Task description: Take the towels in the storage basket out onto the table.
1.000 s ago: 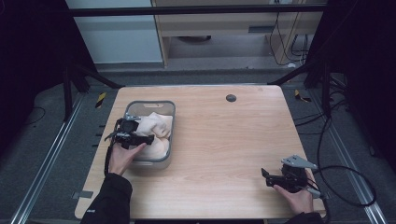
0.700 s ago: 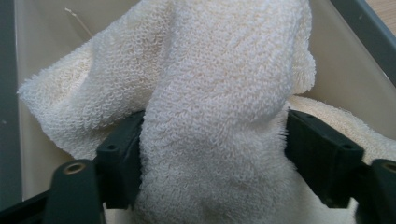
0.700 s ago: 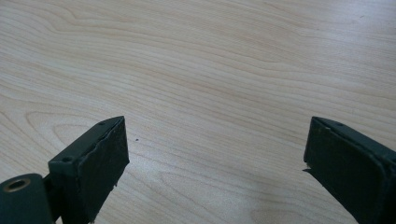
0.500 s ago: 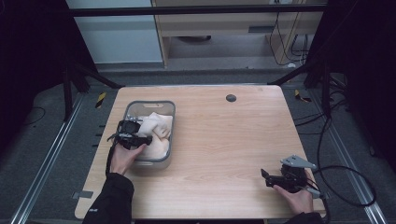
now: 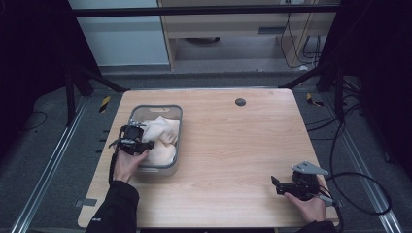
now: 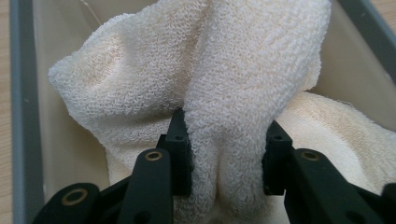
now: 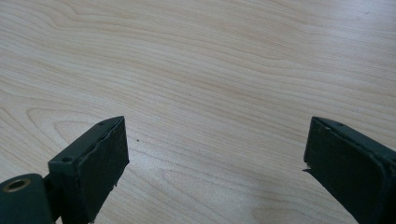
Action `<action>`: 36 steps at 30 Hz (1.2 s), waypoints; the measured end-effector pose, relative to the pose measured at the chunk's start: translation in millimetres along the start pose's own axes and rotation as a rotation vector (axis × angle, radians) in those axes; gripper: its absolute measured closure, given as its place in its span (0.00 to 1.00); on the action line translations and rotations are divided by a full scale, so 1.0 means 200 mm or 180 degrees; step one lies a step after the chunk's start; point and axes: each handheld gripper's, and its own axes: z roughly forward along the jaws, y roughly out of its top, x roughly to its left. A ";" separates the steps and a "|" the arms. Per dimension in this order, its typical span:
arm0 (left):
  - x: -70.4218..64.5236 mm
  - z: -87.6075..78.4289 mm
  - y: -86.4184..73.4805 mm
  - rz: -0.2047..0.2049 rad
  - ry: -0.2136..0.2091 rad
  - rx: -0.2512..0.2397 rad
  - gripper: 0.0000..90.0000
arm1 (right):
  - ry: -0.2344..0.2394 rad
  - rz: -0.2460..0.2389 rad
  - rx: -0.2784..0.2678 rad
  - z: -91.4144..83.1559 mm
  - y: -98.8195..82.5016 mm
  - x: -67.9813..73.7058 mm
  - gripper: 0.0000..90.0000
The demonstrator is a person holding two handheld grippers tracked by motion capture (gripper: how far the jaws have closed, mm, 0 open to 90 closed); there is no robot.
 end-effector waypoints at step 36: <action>0.02 -0.52 0.26 0.0296 -0.0165 -0.0380 0.73 | 0.0021 -0.0012 0.0014 0.00 0.00 0.00 0.07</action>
